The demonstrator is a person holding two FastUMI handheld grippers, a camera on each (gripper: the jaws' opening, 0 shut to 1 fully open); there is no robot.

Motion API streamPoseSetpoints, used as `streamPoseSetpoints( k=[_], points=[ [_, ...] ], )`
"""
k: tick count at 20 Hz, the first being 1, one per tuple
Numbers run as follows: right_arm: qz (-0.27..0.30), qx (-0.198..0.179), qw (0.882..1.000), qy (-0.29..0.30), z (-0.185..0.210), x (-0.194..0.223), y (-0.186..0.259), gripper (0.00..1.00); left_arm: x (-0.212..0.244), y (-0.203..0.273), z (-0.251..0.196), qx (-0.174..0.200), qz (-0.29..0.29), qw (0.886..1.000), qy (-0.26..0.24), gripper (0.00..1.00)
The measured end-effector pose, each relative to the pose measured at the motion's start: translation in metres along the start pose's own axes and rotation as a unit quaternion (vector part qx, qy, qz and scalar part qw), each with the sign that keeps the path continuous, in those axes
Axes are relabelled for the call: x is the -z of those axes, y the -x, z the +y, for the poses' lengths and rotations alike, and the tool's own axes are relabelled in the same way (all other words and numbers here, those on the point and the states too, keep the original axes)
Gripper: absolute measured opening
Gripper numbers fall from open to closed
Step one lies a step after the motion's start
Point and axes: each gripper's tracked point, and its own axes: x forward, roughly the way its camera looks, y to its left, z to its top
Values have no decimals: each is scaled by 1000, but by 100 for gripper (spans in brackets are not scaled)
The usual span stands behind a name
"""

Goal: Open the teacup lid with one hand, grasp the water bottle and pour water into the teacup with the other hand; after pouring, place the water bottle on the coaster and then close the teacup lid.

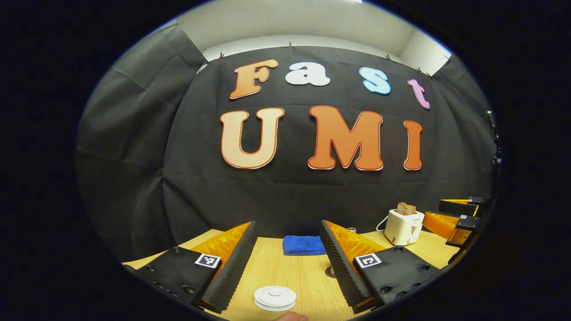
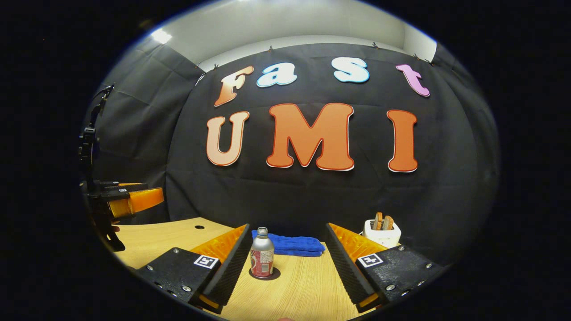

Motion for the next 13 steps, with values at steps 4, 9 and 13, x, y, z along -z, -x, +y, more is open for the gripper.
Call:
streamPoseSetpoints(
  k=[4, 9, 13],
  points=[
    [1, 4, 1000, -2, -2, 4, 0, 97, 5, 0, 1, -3, -1, 1000, -5, 97],
    [5, 14, 1000, 2, -7, 8, 1, 98, 8, 0, 2, -7, -6, 1000, -4, 94],
    [-6, 30, 999, 14, -13, 3, 1, 97, 7, 1, 10, -24, -16, 1000, -7, 94]
  ],
)
